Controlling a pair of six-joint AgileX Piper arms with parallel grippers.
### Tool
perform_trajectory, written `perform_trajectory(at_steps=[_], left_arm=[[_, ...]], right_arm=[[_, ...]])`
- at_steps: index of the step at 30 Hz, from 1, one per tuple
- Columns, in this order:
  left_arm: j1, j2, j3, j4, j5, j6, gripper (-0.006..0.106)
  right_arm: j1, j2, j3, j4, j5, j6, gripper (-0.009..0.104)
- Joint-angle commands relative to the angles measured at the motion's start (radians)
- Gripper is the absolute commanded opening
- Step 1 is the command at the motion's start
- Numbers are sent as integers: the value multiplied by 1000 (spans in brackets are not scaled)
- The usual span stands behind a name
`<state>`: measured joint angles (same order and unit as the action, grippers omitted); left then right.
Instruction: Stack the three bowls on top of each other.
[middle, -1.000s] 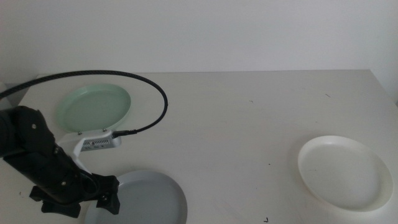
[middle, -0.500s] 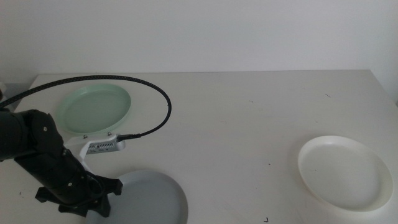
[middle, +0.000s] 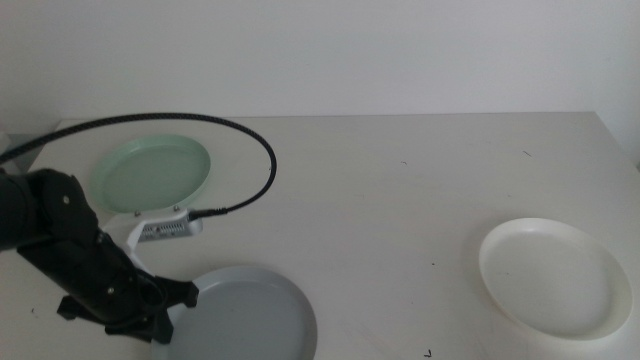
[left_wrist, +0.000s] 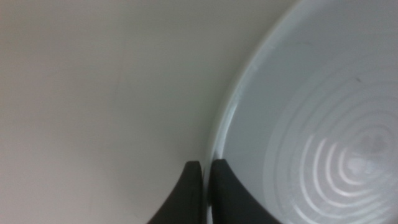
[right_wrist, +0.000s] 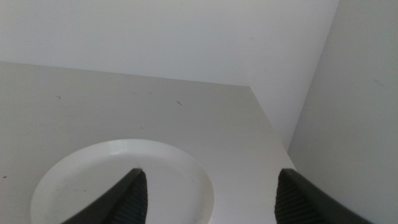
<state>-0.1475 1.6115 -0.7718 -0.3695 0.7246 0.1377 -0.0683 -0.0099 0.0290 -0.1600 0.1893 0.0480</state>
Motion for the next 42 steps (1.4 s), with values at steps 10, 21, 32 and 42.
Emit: perform_trajectory(at_steps=[10,21,32,42], left_arm=[[-93,-81,-238,-30,105,-57,0],[-264,106,-466,-9,123,-138,0],[-304,243,-567,-18,95,-166,0],[-304,285,-567,-61,37,-155,1]], right_arm=[[-5,-27,-7,-12,-71,-9,52],[-5,-27,-7,-12,-71,-9,52],[-5,-27,-7,-12,-71,-9,52],[-5,-27,-7,-12,-71,-9,52]])
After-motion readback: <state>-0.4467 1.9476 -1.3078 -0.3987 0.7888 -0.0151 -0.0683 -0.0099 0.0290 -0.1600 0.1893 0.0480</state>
